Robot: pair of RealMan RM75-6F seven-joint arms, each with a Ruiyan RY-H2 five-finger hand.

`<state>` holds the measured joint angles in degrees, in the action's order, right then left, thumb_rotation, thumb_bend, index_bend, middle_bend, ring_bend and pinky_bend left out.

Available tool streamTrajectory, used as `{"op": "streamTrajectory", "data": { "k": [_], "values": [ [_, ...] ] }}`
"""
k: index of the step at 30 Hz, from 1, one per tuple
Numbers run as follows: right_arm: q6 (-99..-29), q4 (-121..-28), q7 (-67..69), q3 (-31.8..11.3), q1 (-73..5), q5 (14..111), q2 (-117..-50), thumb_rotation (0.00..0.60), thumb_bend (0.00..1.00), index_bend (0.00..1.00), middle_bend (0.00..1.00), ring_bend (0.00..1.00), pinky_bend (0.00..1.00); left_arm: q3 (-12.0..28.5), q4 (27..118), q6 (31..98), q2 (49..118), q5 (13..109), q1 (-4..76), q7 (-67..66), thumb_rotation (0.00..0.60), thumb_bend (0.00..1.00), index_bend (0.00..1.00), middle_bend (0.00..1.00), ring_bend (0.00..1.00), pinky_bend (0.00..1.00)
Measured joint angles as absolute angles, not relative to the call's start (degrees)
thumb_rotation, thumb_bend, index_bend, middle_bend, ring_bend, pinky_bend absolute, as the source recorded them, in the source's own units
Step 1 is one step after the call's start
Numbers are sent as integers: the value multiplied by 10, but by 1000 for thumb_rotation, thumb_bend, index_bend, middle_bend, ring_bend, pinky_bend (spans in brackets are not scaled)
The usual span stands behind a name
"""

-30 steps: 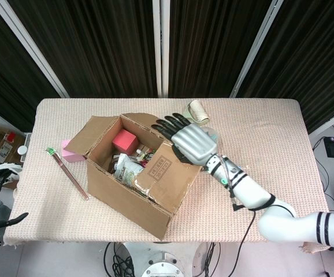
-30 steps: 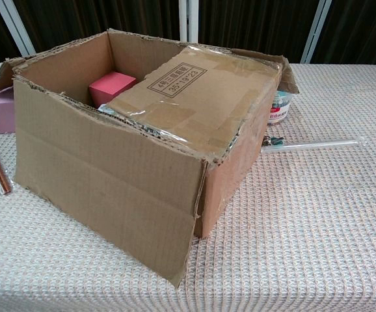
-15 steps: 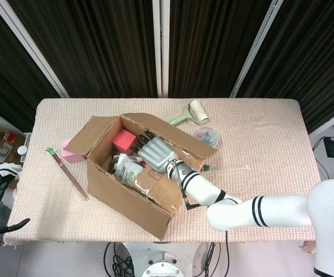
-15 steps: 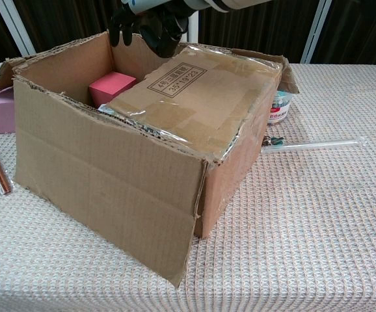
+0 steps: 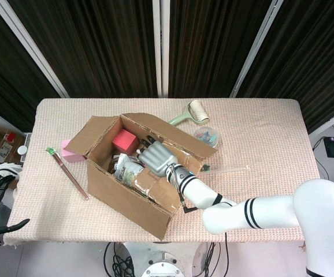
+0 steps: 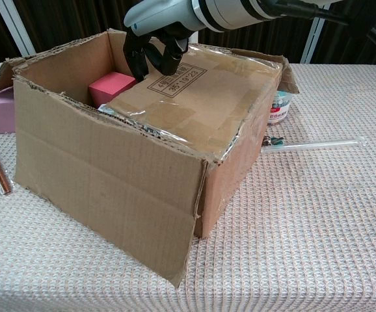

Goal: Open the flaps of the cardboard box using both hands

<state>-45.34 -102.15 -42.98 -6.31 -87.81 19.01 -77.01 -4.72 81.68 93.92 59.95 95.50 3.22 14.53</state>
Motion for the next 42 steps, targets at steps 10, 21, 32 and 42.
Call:
{"op": "streamTrajectory", "data": {
  "k": [10,21,32,42],
  "values": [
    [-465,-1069,-409,-62,-875,199,-723,600,938,573,435,0,0,-42,826,928,596,957,36,150,181,0,72,105,57,189],
    [-463,-1155,-343,-85,-837,242,-607,600,939,632,477,20,0,-34,848,916,589,959,46,158,179,0,72,107,58,189],
    [-431,-1248,-255,-106,-758,340,-462,600,940,644,491,29,0,-29,885,905,574,964,55,161,178,0,72,107,57,189],
    [-399,-1312,-172,-110,-662,465,-363,600,940,603,498,36,0,-31,910,894,572,979,64,157,169,0,72,107,57,189]
  ]
}}
